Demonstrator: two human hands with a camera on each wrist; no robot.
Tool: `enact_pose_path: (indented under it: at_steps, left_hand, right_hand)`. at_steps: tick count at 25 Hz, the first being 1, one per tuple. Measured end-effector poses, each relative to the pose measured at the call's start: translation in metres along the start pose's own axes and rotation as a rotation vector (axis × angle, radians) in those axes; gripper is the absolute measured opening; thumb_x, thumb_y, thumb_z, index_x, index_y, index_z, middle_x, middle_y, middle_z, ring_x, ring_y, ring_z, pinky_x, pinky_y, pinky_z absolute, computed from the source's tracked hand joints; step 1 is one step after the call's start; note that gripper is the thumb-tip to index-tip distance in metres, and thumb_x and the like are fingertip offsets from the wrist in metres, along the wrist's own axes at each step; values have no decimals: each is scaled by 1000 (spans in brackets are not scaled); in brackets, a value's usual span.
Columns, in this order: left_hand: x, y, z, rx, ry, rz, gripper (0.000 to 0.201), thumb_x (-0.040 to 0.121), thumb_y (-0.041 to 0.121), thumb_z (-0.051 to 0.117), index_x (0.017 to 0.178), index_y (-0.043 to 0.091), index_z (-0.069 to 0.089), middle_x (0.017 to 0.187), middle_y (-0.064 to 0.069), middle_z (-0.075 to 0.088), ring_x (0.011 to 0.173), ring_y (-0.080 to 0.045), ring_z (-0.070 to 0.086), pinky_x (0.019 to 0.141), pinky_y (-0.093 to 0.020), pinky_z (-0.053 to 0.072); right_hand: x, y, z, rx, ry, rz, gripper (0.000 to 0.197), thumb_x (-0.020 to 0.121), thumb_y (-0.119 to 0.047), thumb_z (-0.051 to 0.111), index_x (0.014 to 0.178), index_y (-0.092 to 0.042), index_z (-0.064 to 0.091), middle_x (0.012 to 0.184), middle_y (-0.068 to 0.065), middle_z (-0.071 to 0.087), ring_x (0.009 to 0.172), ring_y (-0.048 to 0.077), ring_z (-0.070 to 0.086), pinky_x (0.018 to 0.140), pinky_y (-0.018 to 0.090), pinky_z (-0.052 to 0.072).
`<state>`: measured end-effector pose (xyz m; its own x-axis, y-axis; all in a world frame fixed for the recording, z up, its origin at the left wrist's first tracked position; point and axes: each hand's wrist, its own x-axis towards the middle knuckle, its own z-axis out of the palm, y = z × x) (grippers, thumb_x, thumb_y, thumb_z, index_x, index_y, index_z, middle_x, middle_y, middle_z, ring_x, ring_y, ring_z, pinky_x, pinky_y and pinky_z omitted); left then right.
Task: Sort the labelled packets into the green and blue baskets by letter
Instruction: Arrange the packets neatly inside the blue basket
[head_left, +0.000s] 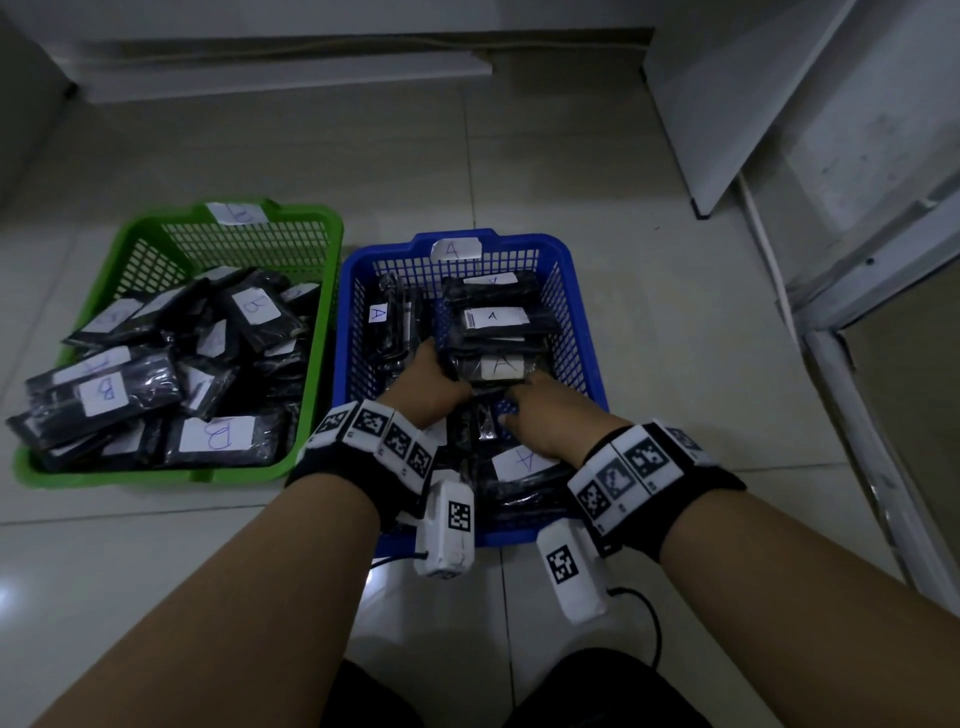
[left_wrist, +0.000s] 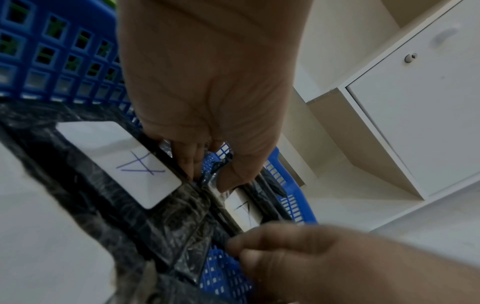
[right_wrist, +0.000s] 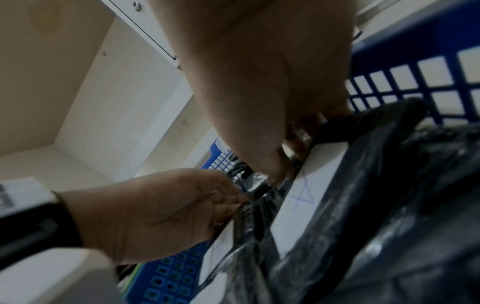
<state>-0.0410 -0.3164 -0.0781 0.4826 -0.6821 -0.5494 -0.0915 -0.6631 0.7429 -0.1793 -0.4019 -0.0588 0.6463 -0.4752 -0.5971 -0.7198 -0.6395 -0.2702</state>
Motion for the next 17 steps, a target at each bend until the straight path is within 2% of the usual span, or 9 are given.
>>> enact_pose_path:
  at_steps: [1, 3, 4, 5, 6, 8, 10, 13, 17]
  left_hand:
    - [0, 1, 0, -10, 5, 2, 93, 60, 35, 74, 141, 22, 30, 131, -4, 54, 111, -23, 58, 97, -42, 50]
    - [-3, 3, -1, 42, 6, 13, 76, 72, 29, 69, 139, 17, 36, 124, -6, 59, 105, -24, 60, 94, -38, 51]
    - [-5, 6, -2, 80, 16, 15, 62, 80, 23, 65, 136, 14, 41, 119, -9, 61, 103, -25, 61, 92, -35, 51]
    - [-7, 7, -3, 107, 28, 27, 48, 86, 18, 59, 131, 10, 47, 115, -11, 62, 102, -27, 61, 90, -34, 50]
    - [-8, 9, -4, 113, 40, 32, 39, 89, 15, 56, 127, 8, 51, 115, -13, 63, 104, -28, 61, 91, -34, 50]
    - [-8, 9, -5, 93, 68, 58, 33, 91, 13, 54, 123, 6, 57, 117, -14, 63, 107, -30, 59, 96, -38, 48]
    - [-4, 5, -6, 62, 68, 50, 32, 90, 12, 53, 121, 7, 60, 116, -16, 65, 107, -31, 60, 97, -41, 48]
    - [1, 1, -7, -14, 34, 23, 33, 89, 10, 54, 122, 10, 59, 115, -15, 65, 106, -30, 61, 97, -42, 49]
    - [1, 0, -5, -92, 57, 21, 48, 91, 10, 53, 137, 14, 44, 110, -16, 65, 106, -32, 61, 96, -47, 49]
  right_hand:
    - [1, 0, -1, 46, 136, -39, 32, 95, -19, 47, 123, -7, 57, 133, 15, 43, 114, 31, 52, 94, 36, 47]
    - [0, -1, -9, 94, 462, -105, 21, 90, -4, 50, 108, -4, 60, 119, 15, 48, 108, 31, 51, 83, 36, 49]
    - [1, -2, -13, 88, 576, -121, 22, 87, 0, 51, 107, -5, 58, 119, 15, 46, 110, 30, 47, 81, 36, 48]
    - [5, -1, -18, 76, 625, -129, 28, 85, 1, 52, 112, -7, 53, 123, 14, 44, 113, 30, 42, 82, 37, 47]
    - [9, 0, -22, 71, 603, -128, 37, 84, 0, 53, 120, -9, 48, 128, 13, 42, 118, 31, 40, 85, 38, 46]
    - [19, 0, -27, 43, 464, -129, 55, 85, -3, 56, 136, -13, 37, 135, 12, 40, 123, 35, 37, 93, 42, 45]
    - [26, 1, -27, -29, 397, -112, 61, 85, -6, 59, 140, -15, 34, 135, 13, 38, 122, 37, 36, 91, 45, 46]
    - [29, -2, -28, -141, 450, -132, 51, 85, -5, 57, 133, -11, 41, 130, 14, 38, 118, 35, 37, 80, 42, 47]
    - [27, -4, -38, -197, 513, -180, 36, 84, -1, 54, 119, -6, 50, 120, 14, 45, 114, 31, 42, 74, 36, 44]
